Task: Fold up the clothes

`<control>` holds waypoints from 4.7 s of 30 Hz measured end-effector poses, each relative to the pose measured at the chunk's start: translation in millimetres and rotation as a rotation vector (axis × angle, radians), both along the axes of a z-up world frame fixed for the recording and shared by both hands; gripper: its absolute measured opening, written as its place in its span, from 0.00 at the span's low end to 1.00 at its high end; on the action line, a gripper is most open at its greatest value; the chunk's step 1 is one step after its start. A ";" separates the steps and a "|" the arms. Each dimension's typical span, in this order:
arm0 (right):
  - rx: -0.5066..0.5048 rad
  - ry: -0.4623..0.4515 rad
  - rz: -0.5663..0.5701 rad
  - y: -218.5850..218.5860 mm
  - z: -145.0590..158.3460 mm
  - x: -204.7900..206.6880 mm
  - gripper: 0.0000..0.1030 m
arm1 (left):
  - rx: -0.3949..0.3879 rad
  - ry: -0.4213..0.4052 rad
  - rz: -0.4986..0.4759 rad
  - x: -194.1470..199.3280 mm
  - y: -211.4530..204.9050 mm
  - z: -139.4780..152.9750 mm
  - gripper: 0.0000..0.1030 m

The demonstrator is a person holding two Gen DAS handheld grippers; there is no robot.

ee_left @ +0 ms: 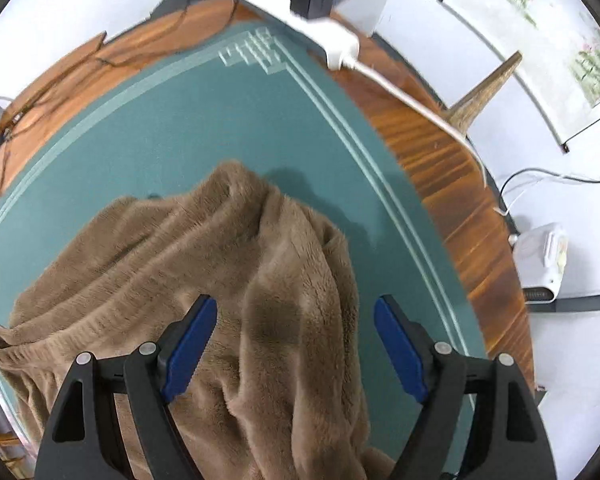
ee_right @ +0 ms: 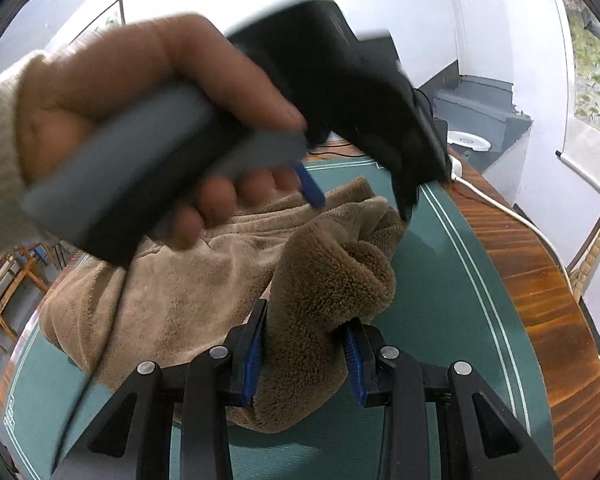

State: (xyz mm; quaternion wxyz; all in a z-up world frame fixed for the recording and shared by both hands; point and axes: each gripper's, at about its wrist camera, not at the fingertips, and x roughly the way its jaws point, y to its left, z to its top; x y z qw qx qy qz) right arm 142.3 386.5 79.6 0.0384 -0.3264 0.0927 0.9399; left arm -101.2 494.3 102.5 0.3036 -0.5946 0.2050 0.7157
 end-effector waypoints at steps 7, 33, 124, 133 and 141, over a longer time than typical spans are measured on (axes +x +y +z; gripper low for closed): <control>0.000 -0.007 0.011 5.3 -5.3 9.0 0.36 | -0.070 -0.055 0.072 -10.4 -10.0 -22.6 0.85; 0.009 -0.006 -0.001 5.4 -5.3 12.8 0.36 | -0.111 -0.123 -0.012 -13.5 10.7 -55.9 0.38; -0.024 -0.210 -0.151 -136.3 -30.4 -8.6 0.78 | 0.618 -0.423 0.530 46.2 -530.6 -88.9 0.78; 0.132 0.026 0.052 -207.6 45.5 -82.6 0.79 | 0.673 -0.240 0.521 27.7 -575.2 -22.2 0.78; 0.280 -0.124 0.298 -287.5 -1.5 -181.8 0.79 | 0.693 -0.134 0.580 -4.0 -595.0 7.5 0.79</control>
